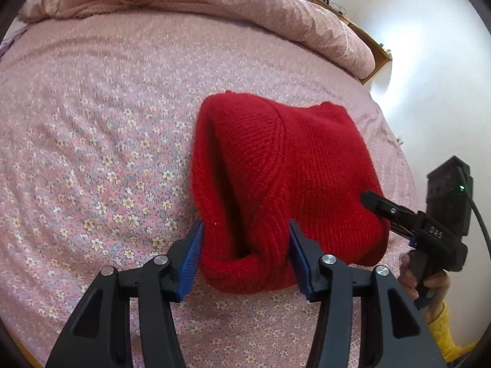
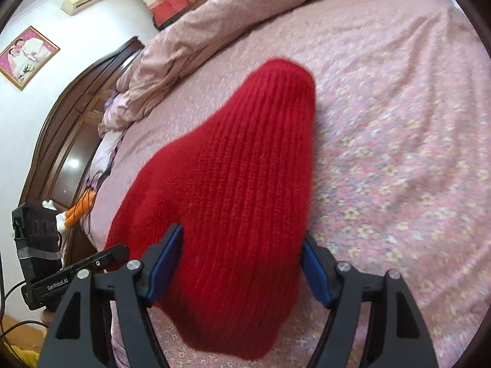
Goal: Fold small clothes
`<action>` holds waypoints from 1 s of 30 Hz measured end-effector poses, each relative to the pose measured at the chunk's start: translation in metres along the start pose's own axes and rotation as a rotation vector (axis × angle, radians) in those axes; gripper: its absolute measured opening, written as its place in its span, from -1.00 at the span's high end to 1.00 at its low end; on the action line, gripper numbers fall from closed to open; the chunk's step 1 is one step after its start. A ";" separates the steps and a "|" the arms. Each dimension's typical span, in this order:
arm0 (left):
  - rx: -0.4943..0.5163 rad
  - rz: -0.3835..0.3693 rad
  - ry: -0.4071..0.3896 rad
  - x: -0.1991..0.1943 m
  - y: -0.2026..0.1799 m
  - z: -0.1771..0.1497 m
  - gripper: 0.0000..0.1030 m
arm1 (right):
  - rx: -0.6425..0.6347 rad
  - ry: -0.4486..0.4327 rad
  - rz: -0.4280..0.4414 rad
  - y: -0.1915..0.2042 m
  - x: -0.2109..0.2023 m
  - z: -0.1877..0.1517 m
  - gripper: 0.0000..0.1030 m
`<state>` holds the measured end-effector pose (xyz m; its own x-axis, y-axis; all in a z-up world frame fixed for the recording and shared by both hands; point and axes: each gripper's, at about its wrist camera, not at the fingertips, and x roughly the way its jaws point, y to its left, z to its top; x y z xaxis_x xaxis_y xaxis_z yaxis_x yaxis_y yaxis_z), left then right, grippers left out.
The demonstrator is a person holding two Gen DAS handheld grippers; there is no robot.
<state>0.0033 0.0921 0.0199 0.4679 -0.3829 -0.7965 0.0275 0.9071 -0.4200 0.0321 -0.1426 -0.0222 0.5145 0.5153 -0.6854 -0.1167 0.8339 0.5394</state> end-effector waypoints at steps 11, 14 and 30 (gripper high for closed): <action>0.044 0.065 -0.008 0.009 -0.014 0.000 0.33 | -0.097 -0.084 -0.105 0.014 -0.012 0.013 0.35; 0.044 0.123 0.015 0.016 -0.008 -0.008 0.34 | -0.152 -0.060 -0.076 0.032 0.001 0.018 0.35; 0.019 0.169 0.016 0.012 -0.010 -0.015 0.34 | -0.223 -0.088 -0.164 0.052 -0.007 0.006 0.06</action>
<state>-0.0044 0.0756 0.0085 0.4532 -0.2275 -0.8619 -0.0335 0.9619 -0.2715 0.0271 -0.1043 0.0133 0.6128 0.3592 -0.7039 -0.2047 0.9325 0.2977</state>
